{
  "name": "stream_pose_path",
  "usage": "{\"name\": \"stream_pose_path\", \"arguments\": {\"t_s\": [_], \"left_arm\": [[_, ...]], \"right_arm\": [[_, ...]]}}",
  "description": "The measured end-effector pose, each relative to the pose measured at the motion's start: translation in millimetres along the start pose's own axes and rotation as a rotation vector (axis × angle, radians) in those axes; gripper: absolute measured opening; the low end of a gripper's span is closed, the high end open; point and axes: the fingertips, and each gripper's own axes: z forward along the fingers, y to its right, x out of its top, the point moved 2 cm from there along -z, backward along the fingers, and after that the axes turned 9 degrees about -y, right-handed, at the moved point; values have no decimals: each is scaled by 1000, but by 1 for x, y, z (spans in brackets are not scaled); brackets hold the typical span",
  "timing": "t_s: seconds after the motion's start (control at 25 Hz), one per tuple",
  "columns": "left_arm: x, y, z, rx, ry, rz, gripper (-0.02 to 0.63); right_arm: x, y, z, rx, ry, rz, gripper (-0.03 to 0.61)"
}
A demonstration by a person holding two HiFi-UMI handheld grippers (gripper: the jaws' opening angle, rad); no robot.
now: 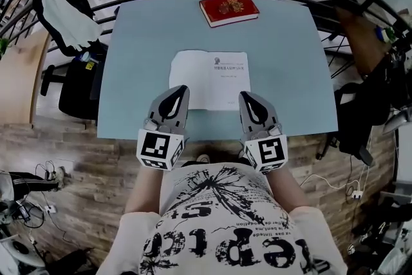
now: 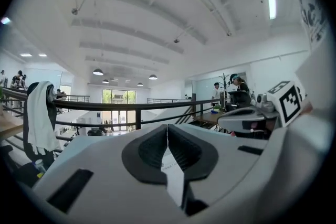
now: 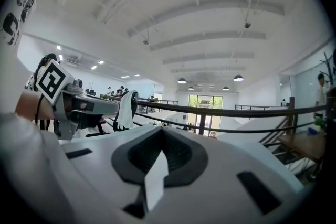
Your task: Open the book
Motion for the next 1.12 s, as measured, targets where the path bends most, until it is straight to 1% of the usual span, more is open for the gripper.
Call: {"name": "stream_pose_path", "arguments": {"t_s": [0.08, 0.2, 0.44, 0.68, 0.8, 1.12], "left_arm": [[8, 5, -7, -2, 29, 5, 21], [11, 10, -13, 1, 45, 4, 21], [7, 21, -17, -2, 41, -13, 21], [6, 19, -19, 28, 44, -16, 21], [7, 14, -20, 45, 47, -12, 21], [5, 7, -22, 32, 50, -21, 21]], "right_arm": [[3, 2, -4, 9, 12, -6, 11], [2, 2, -7, 25, 11, -22, 9], [6, -2, -13, 42, 20, -56, 9], [9, -1, -14, 48, 36, -40, 9], [10, -5, -12, 62, 36, -51, 9], [12, -7, -8, 43, 40, -46, 9]]}}
